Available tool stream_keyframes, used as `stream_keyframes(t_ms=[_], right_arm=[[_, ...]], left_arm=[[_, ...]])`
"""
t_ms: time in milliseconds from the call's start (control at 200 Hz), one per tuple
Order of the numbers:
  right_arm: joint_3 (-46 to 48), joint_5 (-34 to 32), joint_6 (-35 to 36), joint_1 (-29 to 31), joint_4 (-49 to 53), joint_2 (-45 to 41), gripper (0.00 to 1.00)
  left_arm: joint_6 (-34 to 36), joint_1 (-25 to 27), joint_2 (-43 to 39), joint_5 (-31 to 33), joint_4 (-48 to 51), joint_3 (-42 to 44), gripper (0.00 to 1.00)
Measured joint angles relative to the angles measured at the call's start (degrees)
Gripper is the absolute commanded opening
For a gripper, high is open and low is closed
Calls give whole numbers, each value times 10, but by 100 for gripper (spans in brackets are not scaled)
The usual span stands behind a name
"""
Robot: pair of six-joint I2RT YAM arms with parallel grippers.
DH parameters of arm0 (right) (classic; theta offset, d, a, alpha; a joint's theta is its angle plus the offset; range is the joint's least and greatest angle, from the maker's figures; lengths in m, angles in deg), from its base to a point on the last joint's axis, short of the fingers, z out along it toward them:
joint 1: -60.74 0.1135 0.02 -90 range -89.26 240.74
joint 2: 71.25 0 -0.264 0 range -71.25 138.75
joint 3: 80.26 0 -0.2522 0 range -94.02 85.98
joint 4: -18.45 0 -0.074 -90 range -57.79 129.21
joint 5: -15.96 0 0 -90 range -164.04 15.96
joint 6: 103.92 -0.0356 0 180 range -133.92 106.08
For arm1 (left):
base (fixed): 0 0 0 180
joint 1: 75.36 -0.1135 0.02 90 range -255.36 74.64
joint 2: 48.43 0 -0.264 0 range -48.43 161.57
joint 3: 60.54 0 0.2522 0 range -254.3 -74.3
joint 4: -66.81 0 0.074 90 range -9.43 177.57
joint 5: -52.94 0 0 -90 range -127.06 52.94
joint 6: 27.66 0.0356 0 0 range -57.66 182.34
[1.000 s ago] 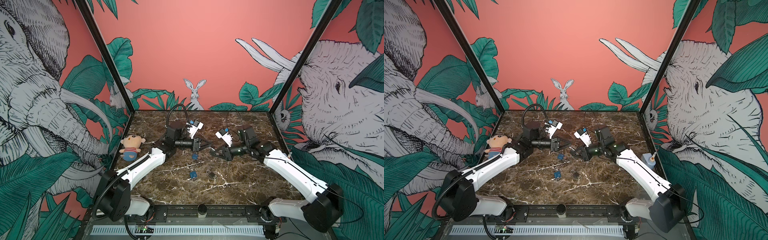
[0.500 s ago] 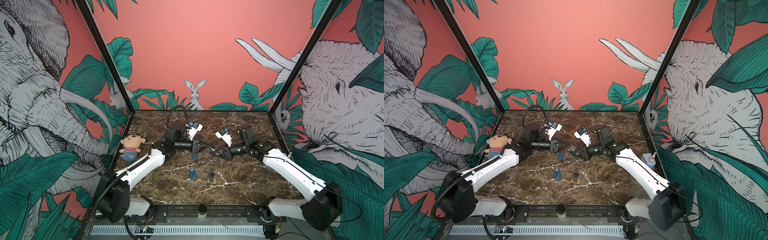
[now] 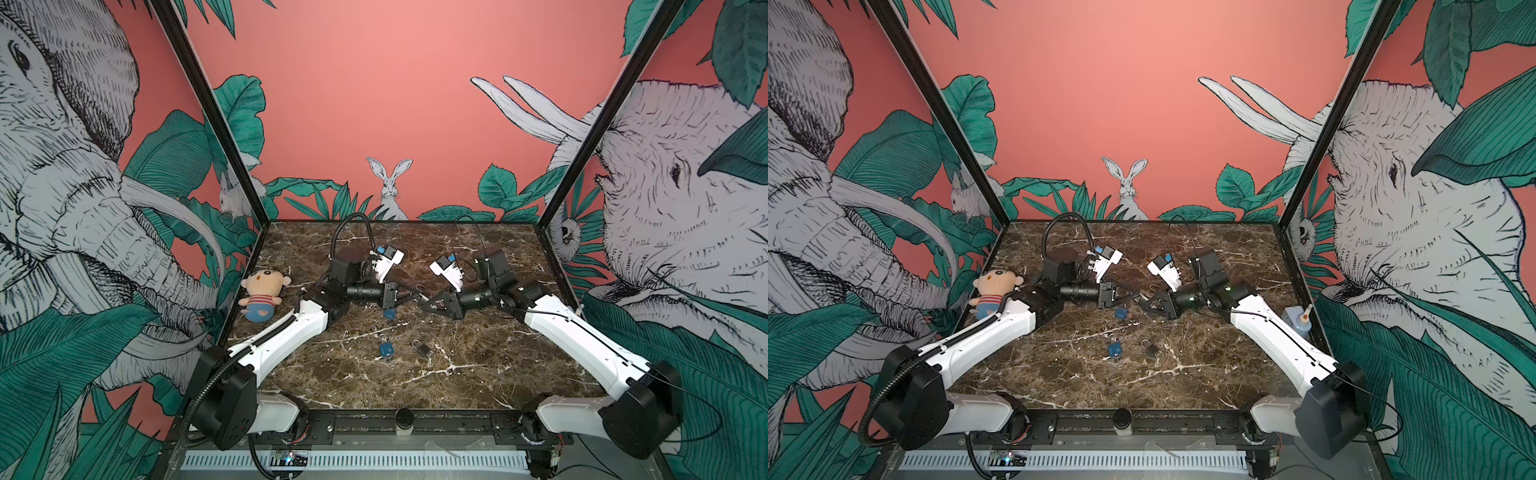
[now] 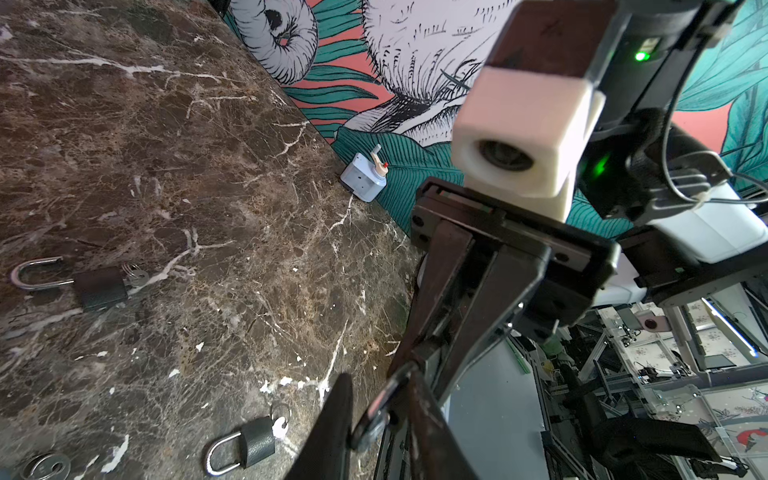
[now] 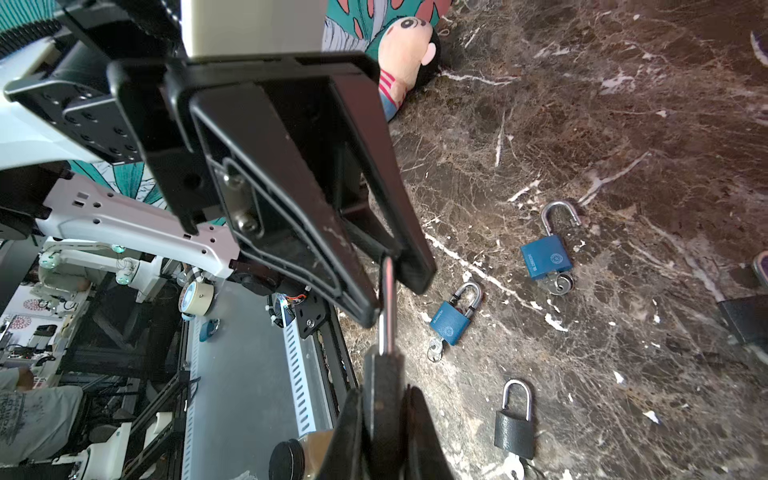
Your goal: Lock with the key
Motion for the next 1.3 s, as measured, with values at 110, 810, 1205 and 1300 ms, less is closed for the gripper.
stream_keyframes(t_ms=[110, 810, 1205, 1300], right_arm=[[0, 6, -4, 0, -2, 0, 0], [0, 35, -23, -3, -5, 8, 0], [40, 80, -113, -11, -83, -10, 0], [45, 84, -134, -13, -96, -16, 0]], left_arm=[[0, -2, -6, 0, 0, 2, 22], [-3, -11, -14, -13, -10, 7, 0], [-9, -14, -7, -29, -45, 11, 0], [-16, -14, -2, -36, -64, 11, 0]])
